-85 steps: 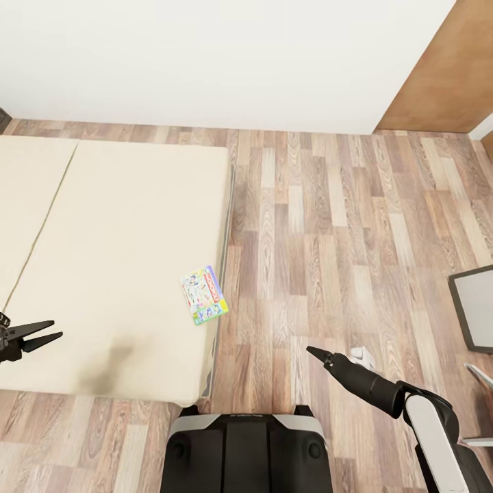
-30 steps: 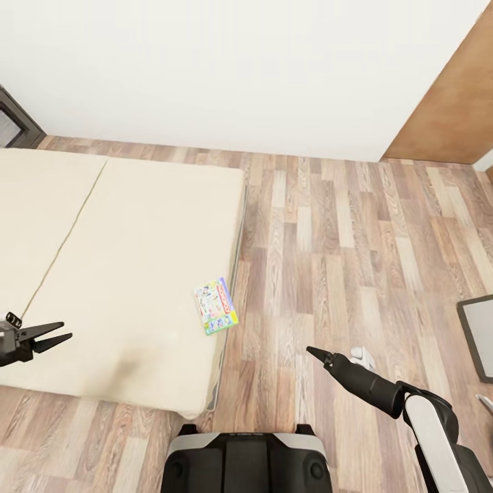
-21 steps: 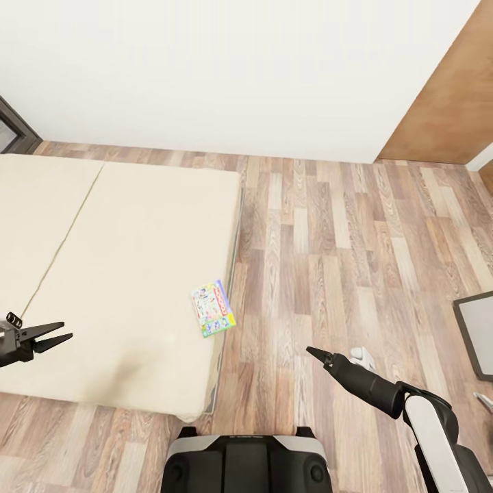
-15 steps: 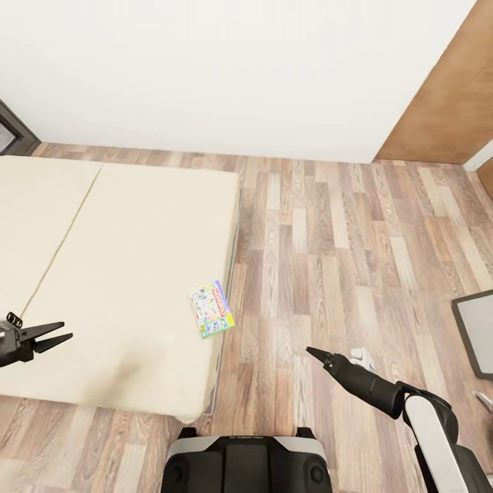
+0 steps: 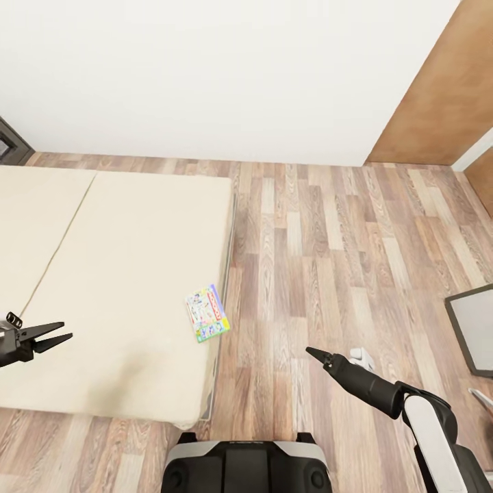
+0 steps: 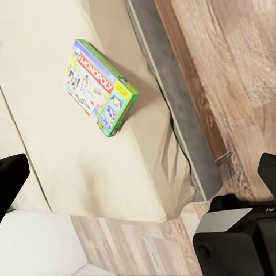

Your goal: Put all the toys in the child's room - the three board games (two on the bed and one on the table), the two jigsaw puzzles on the table, and the tennis ball on the table - inside the toy box on the table in the child's room.

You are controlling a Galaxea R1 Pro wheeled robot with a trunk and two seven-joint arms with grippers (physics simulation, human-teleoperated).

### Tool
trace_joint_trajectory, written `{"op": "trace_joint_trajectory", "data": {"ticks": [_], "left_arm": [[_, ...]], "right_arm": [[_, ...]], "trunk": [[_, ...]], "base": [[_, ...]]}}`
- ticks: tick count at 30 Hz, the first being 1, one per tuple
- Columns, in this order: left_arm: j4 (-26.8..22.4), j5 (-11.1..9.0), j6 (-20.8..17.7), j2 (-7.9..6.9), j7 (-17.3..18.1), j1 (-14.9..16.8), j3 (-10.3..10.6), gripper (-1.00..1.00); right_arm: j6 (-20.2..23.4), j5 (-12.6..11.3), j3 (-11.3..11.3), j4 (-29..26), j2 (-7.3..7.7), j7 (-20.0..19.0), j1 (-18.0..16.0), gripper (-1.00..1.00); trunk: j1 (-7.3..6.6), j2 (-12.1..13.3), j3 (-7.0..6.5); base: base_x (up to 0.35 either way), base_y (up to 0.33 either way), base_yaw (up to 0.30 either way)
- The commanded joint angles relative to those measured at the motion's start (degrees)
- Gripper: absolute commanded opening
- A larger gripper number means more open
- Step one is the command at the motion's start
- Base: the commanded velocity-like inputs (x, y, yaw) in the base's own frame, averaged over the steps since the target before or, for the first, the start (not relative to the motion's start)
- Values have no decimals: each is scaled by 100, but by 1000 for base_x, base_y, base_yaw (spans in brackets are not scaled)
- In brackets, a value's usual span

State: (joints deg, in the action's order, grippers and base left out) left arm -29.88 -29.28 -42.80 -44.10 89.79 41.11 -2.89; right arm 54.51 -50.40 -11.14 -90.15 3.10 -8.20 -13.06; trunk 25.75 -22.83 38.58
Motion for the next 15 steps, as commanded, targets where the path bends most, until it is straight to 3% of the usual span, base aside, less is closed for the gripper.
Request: {"op": "trace_joint_trajectory", "data": {"ticks": [1,15], "left_arm": [[0,-1,-61,-2,21,2,3,100],[0,0,-54,-2,21,2,-1,100]], "right_arm": [[29,57,-8,-2,-1,-59,-3,100],[25,57,15,2,-2,-51,-3,100]], "trunk": [[3,-8,-3],[3,-8,-133]], "base": [[0,0,-6],[0,0,-1]]}}
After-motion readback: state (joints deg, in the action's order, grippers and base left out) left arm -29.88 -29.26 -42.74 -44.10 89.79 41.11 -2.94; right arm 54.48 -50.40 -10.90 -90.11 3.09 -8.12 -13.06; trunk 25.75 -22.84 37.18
